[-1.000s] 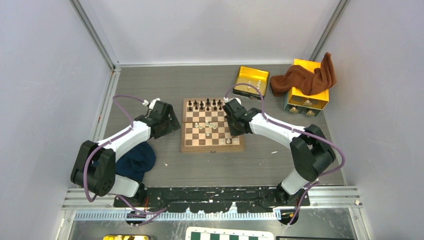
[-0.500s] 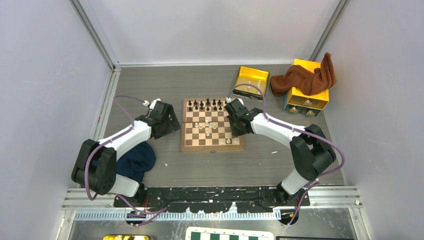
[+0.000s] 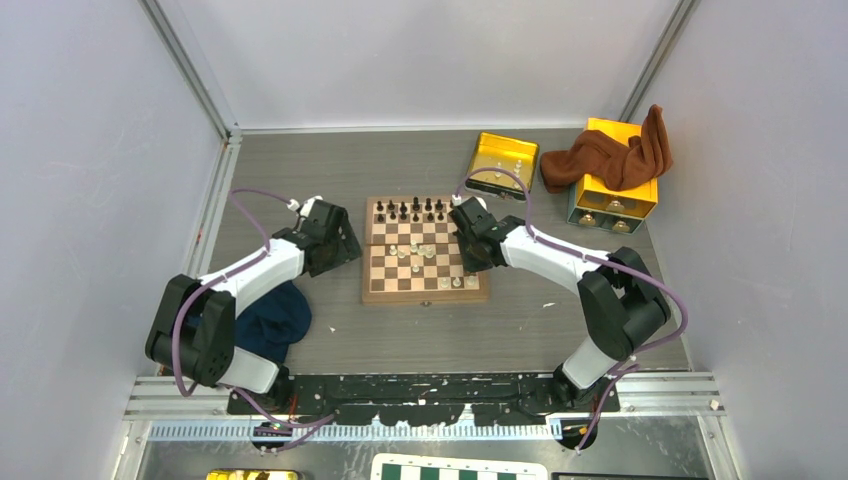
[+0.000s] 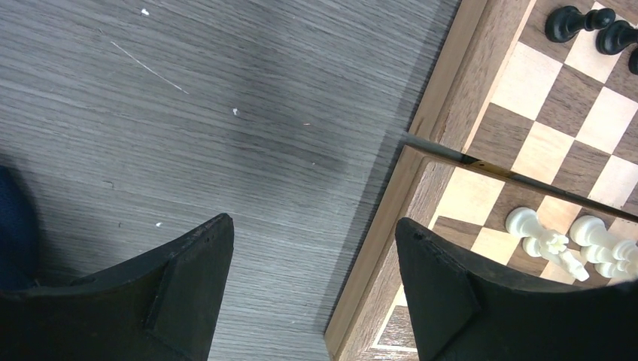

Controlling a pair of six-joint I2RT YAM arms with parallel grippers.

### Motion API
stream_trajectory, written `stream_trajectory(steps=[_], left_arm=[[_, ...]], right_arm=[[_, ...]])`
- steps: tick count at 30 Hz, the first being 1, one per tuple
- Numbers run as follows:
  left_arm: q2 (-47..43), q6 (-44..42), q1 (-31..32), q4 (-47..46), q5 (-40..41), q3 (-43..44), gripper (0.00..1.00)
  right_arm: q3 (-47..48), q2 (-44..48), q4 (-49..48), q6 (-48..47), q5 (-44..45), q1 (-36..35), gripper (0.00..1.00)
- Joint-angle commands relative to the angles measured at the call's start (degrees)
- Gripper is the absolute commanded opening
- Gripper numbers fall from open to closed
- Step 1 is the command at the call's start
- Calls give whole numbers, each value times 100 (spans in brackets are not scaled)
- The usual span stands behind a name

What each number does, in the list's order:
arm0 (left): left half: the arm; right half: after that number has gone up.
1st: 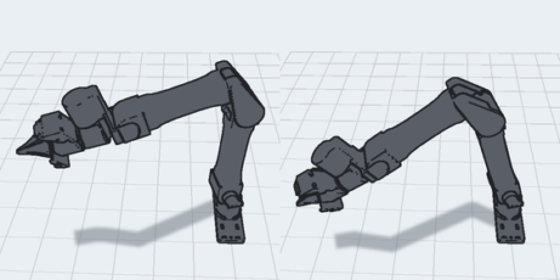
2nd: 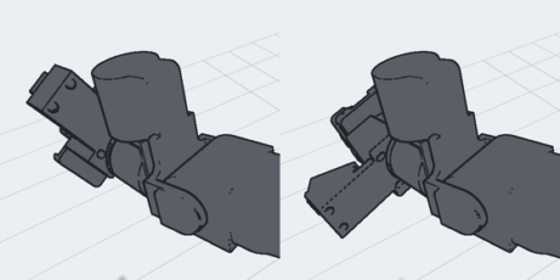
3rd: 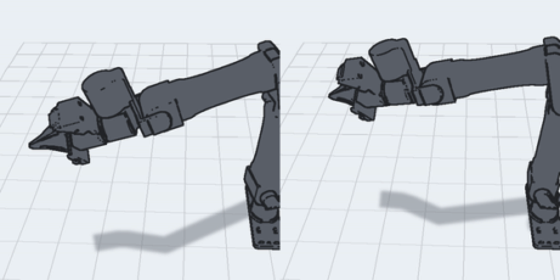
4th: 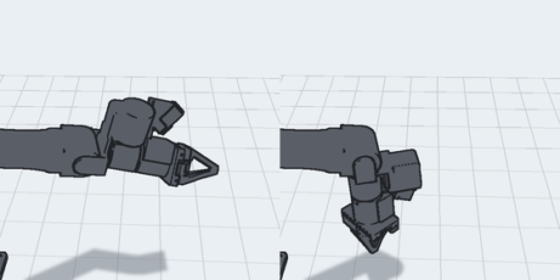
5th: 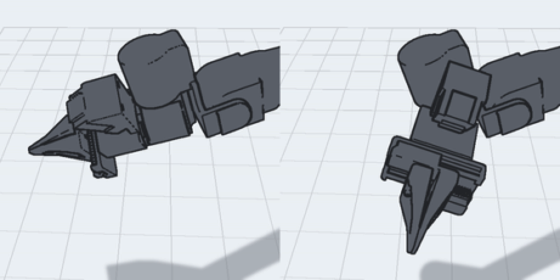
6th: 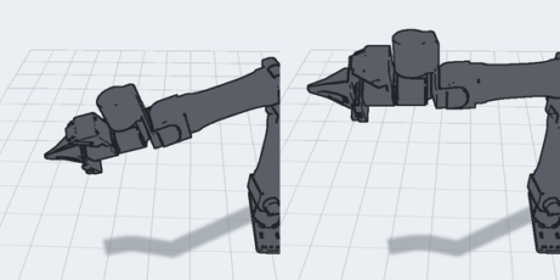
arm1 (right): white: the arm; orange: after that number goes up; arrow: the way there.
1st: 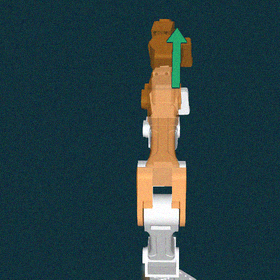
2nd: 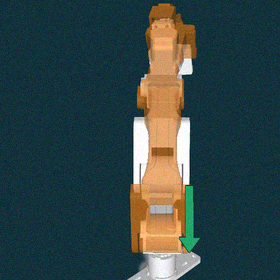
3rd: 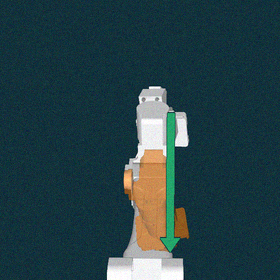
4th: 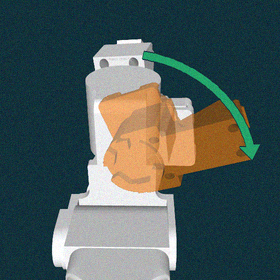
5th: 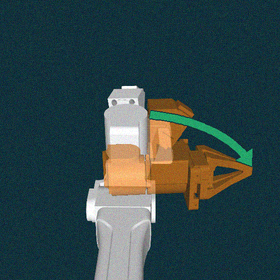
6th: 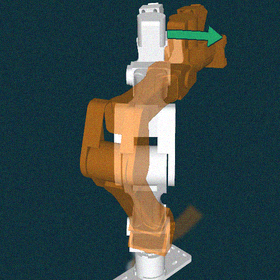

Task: Set up the chess pieces on the board
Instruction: Place the chess piece on the chessboard, then pick up the chess piece from the chessboard.

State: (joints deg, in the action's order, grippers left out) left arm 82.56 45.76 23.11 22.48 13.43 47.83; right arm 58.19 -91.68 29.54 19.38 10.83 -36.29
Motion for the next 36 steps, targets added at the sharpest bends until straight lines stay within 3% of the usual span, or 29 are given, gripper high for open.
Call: stream_trajectory(steps=[1, 11, 36], left_arm=[[29, -102, -35, -217, -17, 216, 80], [89, -102, -38, -226, -9, 256, 80], [-342, -78, -44, -191, 87, 125, 80]], right_arm=[[82, -25, -180, 5, -35, 22, 12], [193, -31, -129, -64, -30, 55, 28], [1325, -182, 348, -364, -185, -199, 30]])
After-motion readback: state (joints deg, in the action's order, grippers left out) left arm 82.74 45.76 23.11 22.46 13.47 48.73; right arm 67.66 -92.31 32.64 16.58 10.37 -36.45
